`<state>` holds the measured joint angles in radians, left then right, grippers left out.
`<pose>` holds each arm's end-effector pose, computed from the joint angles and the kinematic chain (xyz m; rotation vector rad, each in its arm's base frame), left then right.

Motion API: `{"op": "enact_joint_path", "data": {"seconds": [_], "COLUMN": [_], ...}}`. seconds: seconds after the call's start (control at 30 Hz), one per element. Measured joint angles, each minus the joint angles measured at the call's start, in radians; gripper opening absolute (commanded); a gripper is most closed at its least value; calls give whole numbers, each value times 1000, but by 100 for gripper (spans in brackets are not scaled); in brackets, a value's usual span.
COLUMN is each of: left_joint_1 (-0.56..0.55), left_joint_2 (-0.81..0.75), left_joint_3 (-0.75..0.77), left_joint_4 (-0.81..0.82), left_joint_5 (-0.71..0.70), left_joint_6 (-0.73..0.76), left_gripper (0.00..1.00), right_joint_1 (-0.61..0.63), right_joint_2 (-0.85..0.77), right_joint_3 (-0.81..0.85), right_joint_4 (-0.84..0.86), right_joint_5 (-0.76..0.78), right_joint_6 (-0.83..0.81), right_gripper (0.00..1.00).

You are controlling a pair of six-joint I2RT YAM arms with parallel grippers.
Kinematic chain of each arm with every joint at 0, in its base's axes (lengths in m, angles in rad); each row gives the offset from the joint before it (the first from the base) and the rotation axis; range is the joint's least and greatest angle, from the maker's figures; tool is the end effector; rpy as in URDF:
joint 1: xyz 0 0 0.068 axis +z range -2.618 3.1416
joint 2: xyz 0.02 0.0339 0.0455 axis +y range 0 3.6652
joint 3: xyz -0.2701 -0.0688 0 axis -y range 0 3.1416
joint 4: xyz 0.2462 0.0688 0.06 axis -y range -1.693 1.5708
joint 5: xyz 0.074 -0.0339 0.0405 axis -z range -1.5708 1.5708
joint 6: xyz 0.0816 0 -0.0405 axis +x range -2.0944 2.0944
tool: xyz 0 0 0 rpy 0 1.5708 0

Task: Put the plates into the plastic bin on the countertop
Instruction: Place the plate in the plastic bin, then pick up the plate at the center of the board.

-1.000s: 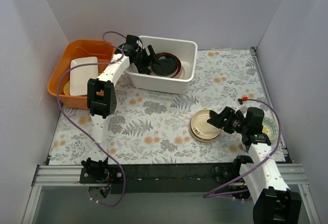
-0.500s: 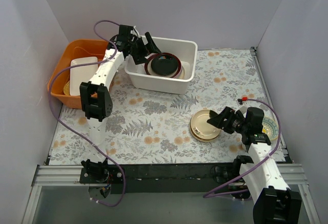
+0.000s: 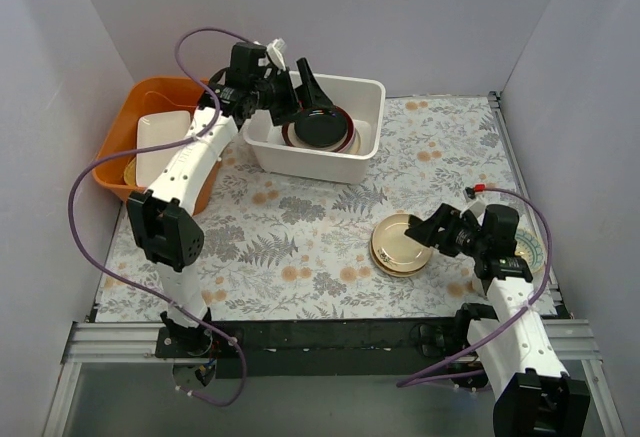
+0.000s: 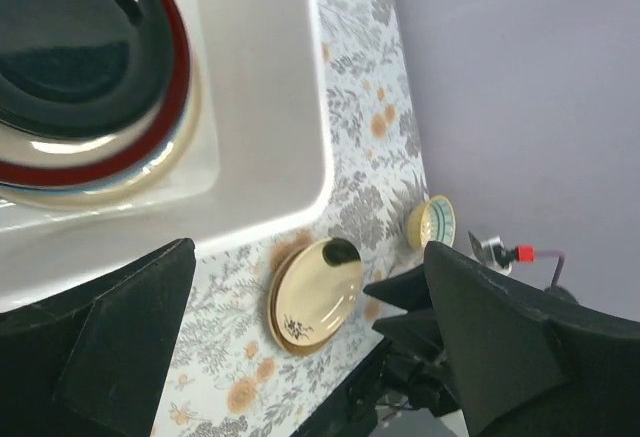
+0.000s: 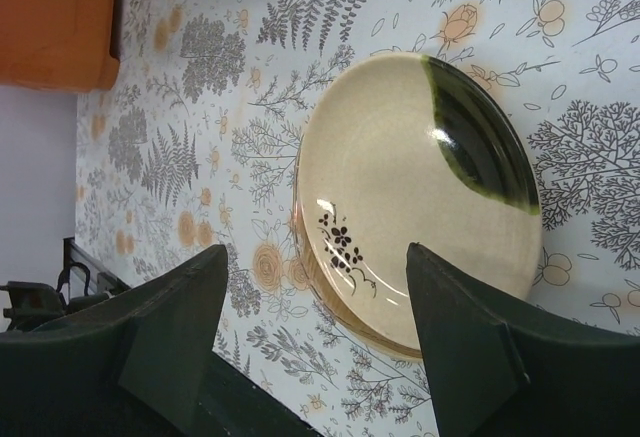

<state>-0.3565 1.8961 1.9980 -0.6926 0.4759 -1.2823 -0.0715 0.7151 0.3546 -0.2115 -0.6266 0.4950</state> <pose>0.4244 -0.1980 0.3726 -0.8102 2.3331 -1.3603 0.1883 0.0345 0.1841 0.2332 2.1443 0.9163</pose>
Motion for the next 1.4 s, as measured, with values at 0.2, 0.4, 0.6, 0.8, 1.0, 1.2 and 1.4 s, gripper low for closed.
{"op": "enact_joint_path", "data": {"seconds": [0.2, 0.4, 0.6, 0.8, 1.0, 1.2, 1.4], "left_joint_1": [-120, -197, -243, -312, -372, -413, -443], "left_joint_2": [-133, -220, -262, -276, -256, -217, -215], "left_joint_3": [-172, -413, -555, -631, -633, -633, -666], "left_joint_4": [30, 87, 153, 200, 222, 231, 291], "left_joint_5": [-27, -50, -70, -106, -126, -138, -133], "left_joint_6": [11, -2, -16, -19, -19, -25, -56], "left_gripper": [97, 96, 92, 89, 88, 88, 88], "right_joint_1": [0, 0, 0, 0, 0, 0, 0], "right_joint_2": [-19, -42, -42, -47, -48, -37, 30], "right_joint_3": [53, 85, 91, 92, 92, 92, 85], "right_joint_4": [-59, -121, -174, -219, -253, -262, -248], "right_joint_5": [40, 97, 134, 169, 223, 300, 344], "right_joint_6": [-26, -44, -59, -66, -70, -64, -49], "right_gripper": [79, 78, 77, 76, 73, 64, 55]}}
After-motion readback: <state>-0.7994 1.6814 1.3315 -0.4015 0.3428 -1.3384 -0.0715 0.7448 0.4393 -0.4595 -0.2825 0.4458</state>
